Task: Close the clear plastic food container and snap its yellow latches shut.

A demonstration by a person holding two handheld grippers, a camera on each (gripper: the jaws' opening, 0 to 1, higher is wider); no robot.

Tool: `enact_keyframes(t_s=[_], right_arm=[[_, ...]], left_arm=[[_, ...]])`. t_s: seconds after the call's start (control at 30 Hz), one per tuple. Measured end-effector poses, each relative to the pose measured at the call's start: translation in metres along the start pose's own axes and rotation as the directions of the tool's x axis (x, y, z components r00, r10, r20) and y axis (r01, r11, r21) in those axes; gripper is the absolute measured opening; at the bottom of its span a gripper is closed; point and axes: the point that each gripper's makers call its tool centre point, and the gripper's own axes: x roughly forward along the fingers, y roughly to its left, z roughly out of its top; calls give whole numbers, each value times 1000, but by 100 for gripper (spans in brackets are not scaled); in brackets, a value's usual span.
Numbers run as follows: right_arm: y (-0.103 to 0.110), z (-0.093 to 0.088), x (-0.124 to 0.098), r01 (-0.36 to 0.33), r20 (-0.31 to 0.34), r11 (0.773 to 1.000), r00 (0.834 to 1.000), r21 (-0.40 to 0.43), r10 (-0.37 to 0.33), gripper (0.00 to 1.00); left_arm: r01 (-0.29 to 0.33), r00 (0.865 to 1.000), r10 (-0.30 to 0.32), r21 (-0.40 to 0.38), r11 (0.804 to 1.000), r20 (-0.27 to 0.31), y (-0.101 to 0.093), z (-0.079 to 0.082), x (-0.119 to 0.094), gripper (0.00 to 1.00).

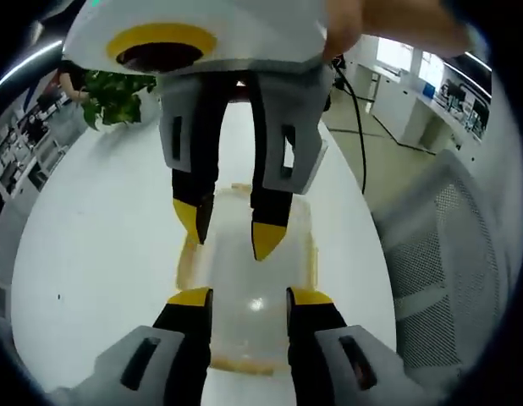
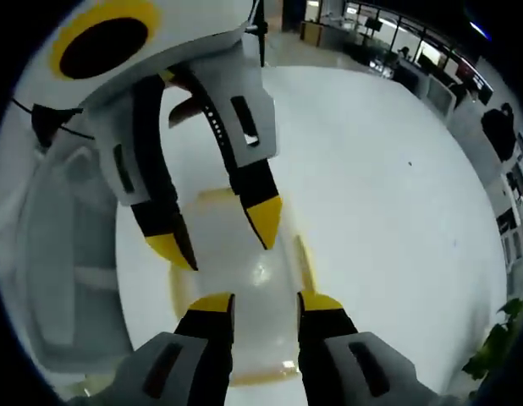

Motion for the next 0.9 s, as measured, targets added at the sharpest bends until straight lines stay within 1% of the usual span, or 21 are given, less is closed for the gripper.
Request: enact_keyframes(t_s=[0.4,0.57,0.67,0.77,0.9], right_arm=[[-8,5,3,6,6,1000,1000,-14,-6,28],[-14,10,5,10,15,1000,1000,-21,-9,29],[-16,14,7,3,19,1000,1000,-26,-2,30],[-17,13,10,-7,11,1000,1000,-28,7,31],[-20,14,10,-24,12,999,1000,-21,25,32]], left_arm=[[1,1000,-1,5,1000,8,-11,4,3,36],[-25,1000,24,38,999,8,-11,5,2,36],[-22,1000,22,39,999,6,-16,4,3,36],[-17,1000,17,59,998,5,-24,6,4,36],[-26,1000,26,78,997,7,-27,7,5,36]])
